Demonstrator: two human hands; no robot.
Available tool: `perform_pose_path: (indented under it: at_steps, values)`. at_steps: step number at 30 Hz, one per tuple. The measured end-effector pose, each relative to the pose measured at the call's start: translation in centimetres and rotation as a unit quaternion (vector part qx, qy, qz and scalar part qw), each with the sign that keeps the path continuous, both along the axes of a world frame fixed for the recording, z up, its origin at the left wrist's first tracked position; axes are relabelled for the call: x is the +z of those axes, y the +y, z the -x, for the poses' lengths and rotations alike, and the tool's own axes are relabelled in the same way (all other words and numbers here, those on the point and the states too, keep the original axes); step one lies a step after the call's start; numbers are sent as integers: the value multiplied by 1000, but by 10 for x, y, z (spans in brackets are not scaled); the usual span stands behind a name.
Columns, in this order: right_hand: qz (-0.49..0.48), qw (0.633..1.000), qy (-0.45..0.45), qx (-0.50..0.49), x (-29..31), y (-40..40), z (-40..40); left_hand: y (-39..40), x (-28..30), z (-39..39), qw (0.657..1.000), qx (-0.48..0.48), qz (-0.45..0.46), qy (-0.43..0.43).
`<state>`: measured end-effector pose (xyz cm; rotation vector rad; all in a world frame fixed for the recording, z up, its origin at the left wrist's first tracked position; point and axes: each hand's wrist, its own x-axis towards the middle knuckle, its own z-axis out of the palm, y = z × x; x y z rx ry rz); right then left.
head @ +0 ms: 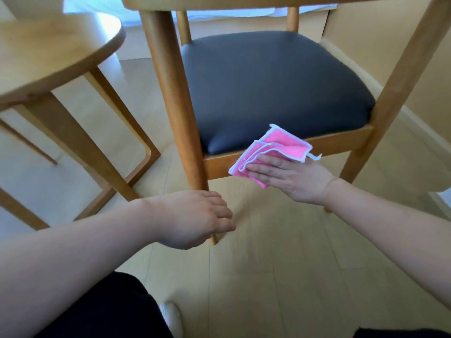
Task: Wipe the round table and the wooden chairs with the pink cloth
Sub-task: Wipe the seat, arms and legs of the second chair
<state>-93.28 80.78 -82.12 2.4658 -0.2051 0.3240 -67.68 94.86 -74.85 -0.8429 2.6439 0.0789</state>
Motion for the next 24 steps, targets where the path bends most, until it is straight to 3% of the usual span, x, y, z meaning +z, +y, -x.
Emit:
perform_pose_path:
  at_steps: [6, 13, 18, 24]
  values:
    - [-40, 999, 7, 36, 13, 24, -65, 8, 7, -19, 1000, 18, 19, -9]
    - [-43, 999, 12, 30, 16, 29, -75, 11, 9, -30, 999, 34, 9, 8]
    - [-55, 998, 20, 23, 12, 19, -47, 1, 5, -5, 1000, 14, 10, 5]
    - [-15, 996, 56, -72, 6, -3, 35, -24, -5, 45, 1000, -7, 22, 10]
